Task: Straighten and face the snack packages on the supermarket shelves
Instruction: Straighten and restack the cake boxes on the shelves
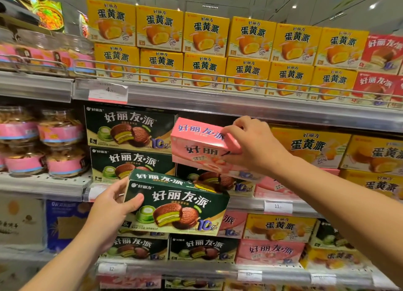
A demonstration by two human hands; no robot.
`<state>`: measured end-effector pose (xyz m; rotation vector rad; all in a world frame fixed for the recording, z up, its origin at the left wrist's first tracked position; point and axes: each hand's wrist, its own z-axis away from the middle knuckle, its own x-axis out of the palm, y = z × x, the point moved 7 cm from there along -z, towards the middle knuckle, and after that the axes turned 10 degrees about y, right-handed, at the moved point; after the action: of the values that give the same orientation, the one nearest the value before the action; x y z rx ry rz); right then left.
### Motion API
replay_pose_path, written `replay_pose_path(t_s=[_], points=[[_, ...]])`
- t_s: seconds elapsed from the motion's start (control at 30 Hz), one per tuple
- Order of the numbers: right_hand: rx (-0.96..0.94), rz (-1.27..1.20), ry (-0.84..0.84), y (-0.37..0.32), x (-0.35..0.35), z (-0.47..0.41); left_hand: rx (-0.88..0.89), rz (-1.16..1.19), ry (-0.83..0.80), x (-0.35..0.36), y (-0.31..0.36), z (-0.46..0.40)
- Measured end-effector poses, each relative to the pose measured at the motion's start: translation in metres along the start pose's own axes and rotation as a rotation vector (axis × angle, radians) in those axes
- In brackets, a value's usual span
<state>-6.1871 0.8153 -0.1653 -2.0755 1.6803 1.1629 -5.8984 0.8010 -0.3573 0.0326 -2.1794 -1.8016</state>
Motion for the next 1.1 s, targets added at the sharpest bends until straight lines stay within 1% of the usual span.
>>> replay_pose_path(t_s=[0.07,0.2,0.27,0.33,0.43,0.53,0.7,0.87,1.0,1.1], points=[[0.036,-0.017,-0.023,-0.002,0.004,0.001,-0.013,0.004,-0.006,0.001,-0.003,0.001],[-0.009,0.027,-0.051,-0.002,0.002,0.013,-0.022,0.000,-0.035,-0.001,-0.006,0.003],[0.008,-0.008,-0.074,0.000,-0.004,0.021,-0.009,-0.006,-0.034,-0.004,-0.005,0.002],[0.063,-0.157,-0.140,0.002,-0.012,0.028,0.003,-0.019,-0.026,-0.008,-0.004,0.001],[0.184,-0.488,-0.249,-0.001,-0.029,0.047,0.030,-0.032,-0.017,-0.012,0.003,-0.002],[0.206,-0.606,-0.286,-0.007,-0.049,0.068,0.090,-0.058,-0.015,-0.014,0.020,-0.008],[0.182,-0.665,-0.336,-0.019,-0.075,0.090,0.182,0.046,-0.016,0.001,0.067,-0.015],[0.166,-0.649,-0.341,-0.023,-0.087,0.106,0.163,0.160,-0.046,0.036,0.100,-0.017],[0.172,-0.638,-0.347,-0.019,-0.090,0.118,0.192,0.156,-0.041,0.067,0.109,-0.018],[0.165,-0.601,-0.341,-0.014,-0.090,0.126,0.205,0.163,0.003,0.081,0.105,-0.022]])
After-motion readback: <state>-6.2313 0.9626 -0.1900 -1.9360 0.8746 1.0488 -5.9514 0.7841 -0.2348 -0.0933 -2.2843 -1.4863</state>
